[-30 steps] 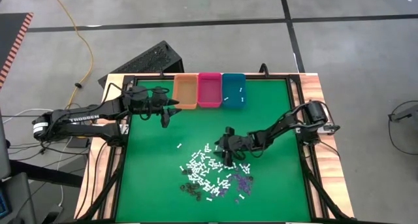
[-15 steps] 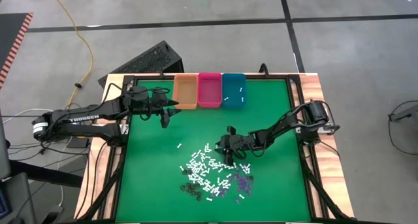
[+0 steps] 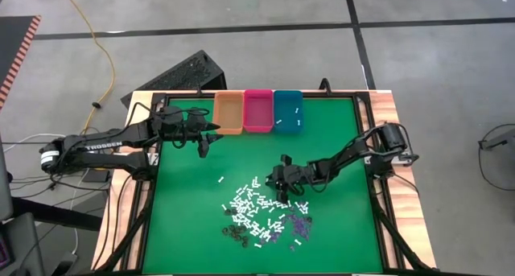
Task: Sort Halloween decoration
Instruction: Put the white bone toy into the blue bin
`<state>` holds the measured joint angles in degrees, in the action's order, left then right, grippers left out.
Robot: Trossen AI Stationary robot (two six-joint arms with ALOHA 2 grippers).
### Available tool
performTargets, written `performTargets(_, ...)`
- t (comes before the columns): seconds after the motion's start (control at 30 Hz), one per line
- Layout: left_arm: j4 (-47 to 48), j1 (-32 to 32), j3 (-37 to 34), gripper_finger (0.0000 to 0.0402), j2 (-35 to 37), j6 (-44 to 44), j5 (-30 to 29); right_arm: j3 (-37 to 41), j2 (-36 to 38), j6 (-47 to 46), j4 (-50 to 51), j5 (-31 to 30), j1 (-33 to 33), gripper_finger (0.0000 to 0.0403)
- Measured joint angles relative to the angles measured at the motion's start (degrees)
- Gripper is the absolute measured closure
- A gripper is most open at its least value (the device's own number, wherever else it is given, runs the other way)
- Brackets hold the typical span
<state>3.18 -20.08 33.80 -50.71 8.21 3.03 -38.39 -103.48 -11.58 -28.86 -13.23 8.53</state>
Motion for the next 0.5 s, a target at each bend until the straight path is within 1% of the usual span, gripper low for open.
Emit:
performTargets(0.37,0.00,0.00,0.00,0.0223,-0.01,-0.02,0.02,0.08,10.17,2.81,8.34,-0.13,-5.08,0.0295)
performTargets(0.5,-0.01,0.00,0.00,0.0223,0.00,-0.04,0.56,0.00,12.02,5.68,4.33,0.19,-5.89,0.0295)
